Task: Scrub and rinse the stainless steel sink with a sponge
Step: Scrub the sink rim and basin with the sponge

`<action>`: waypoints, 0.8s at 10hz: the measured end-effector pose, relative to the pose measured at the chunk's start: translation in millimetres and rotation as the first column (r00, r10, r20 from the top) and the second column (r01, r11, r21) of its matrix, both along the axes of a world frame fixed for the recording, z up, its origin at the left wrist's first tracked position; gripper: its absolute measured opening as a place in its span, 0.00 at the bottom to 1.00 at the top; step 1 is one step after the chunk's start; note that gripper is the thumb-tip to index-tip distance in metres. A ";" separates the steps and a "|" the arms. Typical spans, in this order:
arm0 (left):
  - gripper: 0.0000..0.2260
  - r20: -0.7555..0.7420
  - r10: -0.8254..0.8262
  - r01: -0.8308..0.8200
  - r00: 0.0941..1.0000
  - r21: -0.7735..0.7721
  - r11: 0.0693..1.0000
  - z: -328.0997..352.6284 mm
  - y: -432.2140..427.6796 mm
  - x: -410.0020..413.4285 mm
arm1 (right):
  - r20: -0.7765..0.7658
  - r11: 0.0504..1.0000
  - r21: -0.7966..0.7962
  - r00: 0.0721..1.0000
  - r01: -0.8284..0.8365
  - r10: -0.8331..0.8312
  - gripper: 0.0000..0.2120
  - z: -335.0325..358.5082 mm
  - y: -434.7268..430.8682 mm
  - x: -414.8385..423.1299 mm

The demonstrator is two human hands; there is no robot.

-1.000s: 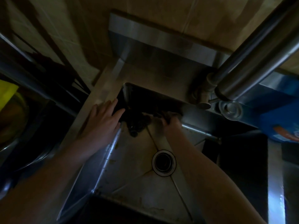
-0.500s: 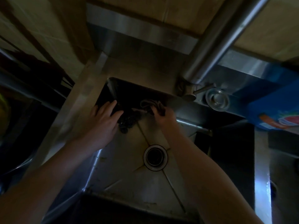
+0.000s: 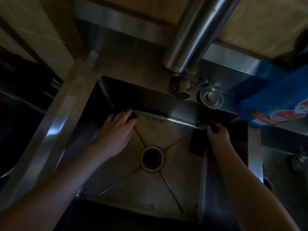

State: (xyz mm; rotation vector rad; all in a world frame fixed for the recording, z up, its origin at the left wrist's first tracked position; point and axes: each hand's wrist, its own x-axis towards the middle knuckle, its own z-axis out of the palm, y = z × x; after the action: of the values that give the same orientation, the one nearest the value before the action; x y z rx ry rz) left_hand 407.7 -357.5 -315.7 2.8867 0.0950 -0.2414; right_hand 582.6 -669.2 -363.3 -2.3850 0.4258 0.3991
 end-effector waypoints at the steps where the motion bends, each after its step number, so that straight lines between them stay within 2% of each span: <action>1: 0.20 -0.011 0.026 -0.025 1.000 0.020 0.999 3.2 7.7 -7.3 | -0.102 0.993 -0.090 0.993 -0.075 0.066 0.17 -1.4 18.2 0.7; 2: 0.21 -0.045 0.074 -0.068 0.996 0.122 0.990 6.3 22.0 -19.3 | -0.145 0.977 -0.133 0.978 -0.169 0.150 0.18 -3.8 40.2 -5.7; 3: 0.24 -0.053 0.183 -0.169 0.982 0.195 0.966 12.7 41.8 -32.6 | -0.065 0.961 -0.062 0.961 -0.271 0.267 0.16 -2.8 62.2 -23.9; 4: 0.25 -0.083 0.202 -0.169 0.976 0.301 0.939 15.7 55.6 -42.2 | -0.047 0.944 -0.058 0.945 -0.326 0.324 0.17 -3.3 75.6 -29.4; 5: 0.27 -0.076 0.200 -0.165 0.977 0.326 0.931 17.6 58.0 -45.2 | -0.026 0.920 -0.063 0.922 -0.388 0.387 0.17 -3.0 88.3 -33.0; 6: 0.27 -0.044 0.229 -0.206 0.972 0.296 0.933 18.5 59.4 -44.0 | -0.029 0.924 -0.042 0.924 -0.381 0.380 0.18 -8.0 102.4 -36.5; 7: 0.27 -0.036 0.221 -0.203 0.975 0.268 0.942 16.7 63.4 -43.4 | -0.065 0.957 -0.016 0.955 -0.291 0.289 0.17 -14.2 131.8 -44.1; 8: 0.25 -0.043 0.209 -0.195 0.977 0.225 0.955 17.5 65.8 -41.2 | 0.016 0.911 0.114 0.917 -0.397 0.398 0.18 -14.4 167.1 -53.3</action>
State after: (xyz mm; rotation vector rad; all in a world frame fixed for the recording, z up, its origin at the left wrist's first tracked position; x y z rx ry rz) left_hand 366.5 -291.8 -298.2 3.0569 0.4548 -0.3065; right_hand 529.3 -502.1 -377.7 -2.3510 -0.0874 0.5977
